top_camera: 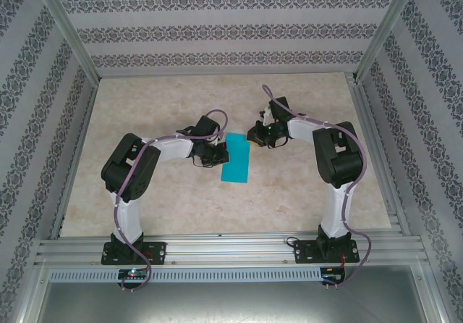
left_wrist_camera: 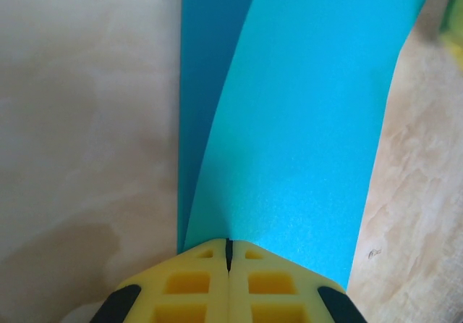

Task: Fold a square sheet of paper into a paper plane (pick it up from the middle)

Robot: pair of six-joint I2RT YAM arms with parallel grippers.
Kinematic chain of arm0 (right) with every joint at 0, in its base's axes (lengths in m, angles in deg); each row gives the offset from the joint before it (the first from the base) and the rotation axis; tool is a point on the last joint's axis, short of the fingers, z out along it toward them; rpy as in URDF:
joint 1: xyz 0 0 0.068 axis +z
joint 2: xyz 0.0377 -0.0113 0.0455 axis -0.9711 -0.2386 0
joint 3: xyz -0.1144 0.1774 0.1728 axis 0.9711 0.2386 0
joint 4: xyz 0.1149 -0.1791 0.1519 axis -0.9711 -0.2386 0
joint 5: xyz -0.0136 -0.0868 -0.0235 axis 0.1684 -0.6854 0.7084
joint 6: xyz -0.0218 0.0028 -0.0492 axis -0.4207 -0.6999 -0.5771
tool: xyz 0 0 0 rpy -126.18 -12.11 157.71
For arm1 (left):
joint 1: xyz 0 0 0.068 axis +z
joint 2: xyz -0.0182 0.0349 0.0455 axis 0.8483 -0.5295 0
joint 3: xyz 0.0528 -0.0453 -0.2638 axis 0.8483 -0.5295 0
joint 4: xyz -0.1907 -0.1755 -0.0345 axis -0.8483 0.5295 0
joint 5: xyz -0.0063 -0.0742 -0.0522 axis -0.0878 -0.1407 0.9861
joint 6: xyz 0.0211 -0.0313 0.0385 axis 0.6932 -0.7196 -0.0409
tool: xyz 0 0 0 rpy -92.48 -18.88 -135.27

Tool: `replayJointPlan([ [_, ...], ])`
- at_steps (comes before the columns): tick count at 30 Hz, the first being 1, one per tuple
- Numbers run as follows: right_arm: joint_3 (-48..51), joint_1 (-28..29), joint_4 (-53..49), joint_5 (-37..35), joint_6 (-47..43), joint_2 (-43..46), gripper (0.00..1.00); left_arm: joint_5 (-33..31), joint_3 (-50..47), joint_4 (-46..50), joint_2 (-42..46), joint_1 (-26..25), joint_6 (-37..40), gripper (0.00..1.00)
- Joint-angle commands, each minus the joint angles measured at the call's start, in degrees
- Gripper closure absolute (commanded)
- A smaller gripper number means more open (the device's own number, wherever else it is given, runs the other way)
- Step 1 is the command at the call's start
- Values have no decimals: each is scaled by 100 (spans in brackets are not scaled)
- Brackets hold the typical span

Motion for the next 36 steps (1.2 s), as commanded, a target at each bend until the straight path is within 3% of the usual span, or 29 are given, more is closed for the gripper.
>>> replayJointPlan([
  [1,-246,-28,-1,220,87,-66,88,-246,-228,759,-36,-61,141,100],
  [11,-319,-25,-233,-117,-3,-523,88,-227,-210,779,-30,-58,152,100],
  [15,-457,-16,-793,-472,-90,-658,88,-224,-200,785,-24,-62,152,100],
  [23,-757,-65,-681,-45,1,-260,88,-226,-188,829,-24,-58,187,100],
  [30,-862,-110,-341,255,243,-557,89,-198,-149,855,-32,-62,196,100],
  [36,-742,-105,-389,16,307,-887,90,-171,-126,881,-71,-59,212,100],
])
